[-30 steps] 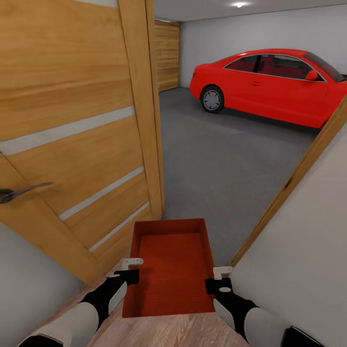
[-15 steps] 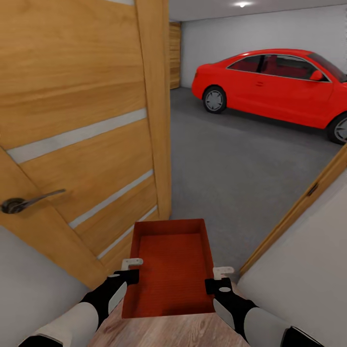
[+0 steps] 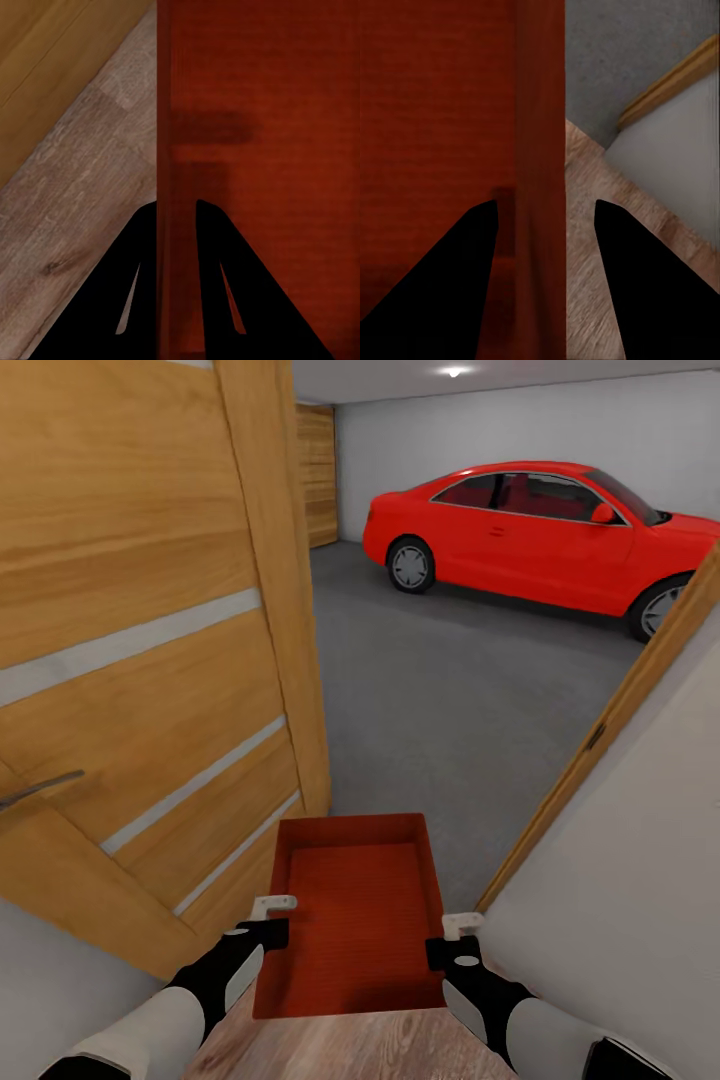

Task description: Move the two storage containers from the living room to the garage. In the garage, place one container on the floor and stack the other container on top of it (either order is fine).

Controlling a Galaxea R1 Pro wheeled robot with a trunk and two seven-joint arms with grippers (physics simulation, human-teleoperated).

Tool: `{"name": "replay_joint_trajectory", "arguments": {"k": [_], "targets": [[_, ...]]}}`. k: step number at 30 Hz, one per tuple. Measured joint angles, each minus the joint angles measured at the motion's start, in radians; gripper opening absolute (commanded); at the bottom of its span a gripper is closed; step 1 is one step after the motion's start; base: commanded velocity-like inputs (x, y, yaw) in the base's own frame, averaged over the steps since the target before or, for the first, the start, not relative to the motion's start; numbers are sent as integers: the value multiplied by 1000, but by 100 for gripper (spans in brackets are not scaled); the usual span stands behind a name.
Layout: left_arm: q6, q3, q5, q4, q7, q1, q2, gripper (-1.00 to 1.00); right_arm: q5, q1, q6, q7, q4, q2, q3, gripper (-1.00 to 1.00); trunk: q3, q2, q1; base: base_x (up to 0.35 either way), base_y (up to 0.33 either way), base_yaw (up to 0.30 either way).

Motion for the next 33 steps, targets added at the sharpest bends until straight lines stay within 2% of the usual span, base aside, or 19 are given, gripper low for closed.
{"name": "replay_joint_trajectory", "arguments": {"k": [15, 20, 33], "targets": [[-6, 0, -2, 0, 0, 0, -1, -100, -2, 0, -6, 0, 0, -1, 2, -100, 0, 0, 0, 0, 0, -219], [-6, 1, -1, 0, 0, 0, -1, -100, -2, 0, -5, 1, 0, -1, 2, -100, 0, 0, 0, 4, 24, -93], [-2, 1, 0, 1, 0, 0, 0, -100, -1, 0, -1, 1, 0, 0, 1, -100, 0, 0, 0, 115, 232, -6]]}}
